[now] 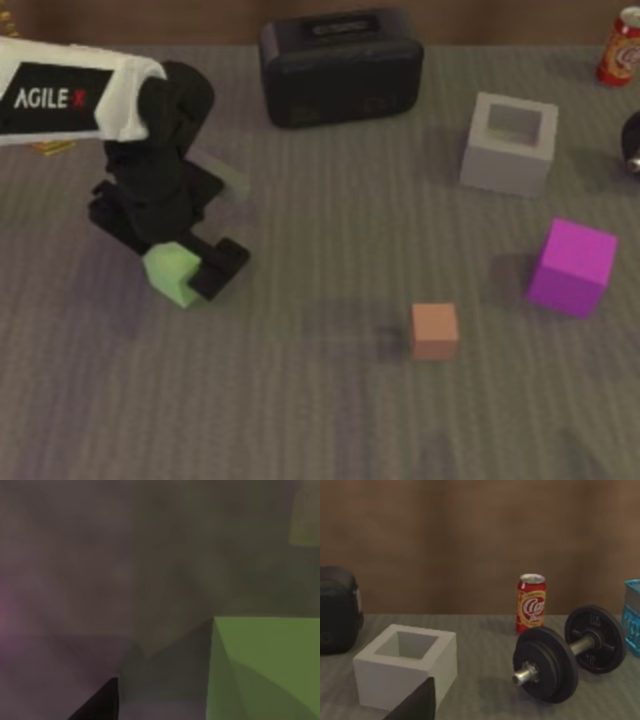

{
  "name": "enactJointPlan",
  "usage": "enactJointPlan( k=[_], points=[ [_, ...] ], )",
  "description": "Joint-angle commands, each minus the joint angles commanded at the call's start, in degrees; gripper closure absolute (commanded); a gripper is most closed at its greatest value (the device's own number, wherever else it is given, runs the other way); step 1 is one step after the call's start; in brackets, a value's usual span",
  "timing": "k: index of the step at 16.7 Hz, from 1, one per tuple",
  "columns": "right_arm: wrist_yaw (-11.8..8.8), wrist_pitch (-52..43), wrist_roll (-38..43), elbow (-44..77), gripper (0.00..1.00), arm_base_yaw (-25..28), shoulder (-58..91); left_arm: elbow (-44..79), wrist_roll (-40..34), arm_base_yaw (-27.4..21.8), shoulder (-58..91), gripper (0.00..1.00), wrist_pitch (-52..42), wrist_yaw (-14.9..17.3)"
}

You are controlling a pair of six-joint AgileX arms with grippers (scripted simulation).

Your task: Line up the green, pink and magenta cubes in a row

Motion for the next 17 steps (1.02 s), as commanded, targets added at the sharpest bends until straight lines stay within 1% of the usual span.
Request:
enactJointPlan(
  k=[9, 10, 17],
  points=[
    [0.00, 0.00, 0.00, 0.00, 0.00, 0.00, 0.00, 0.00, 0.00, 0.00, 0.00, 0.98, 0.00, 0.00],
    [0.00, 0.00, 0.00, 0.00, 0.00, 0.00, 0.00, 0.00, 0.00, 0.00, 0.00, 1.00, 0.00, 0.00],
    [0.00, 0.00, 0.00, 0.00, 0.00, 0.00, 0.00, 0.00, 0.00, 0.00, 0.00, 1.00, 0.00, 0.00]
  ],
)
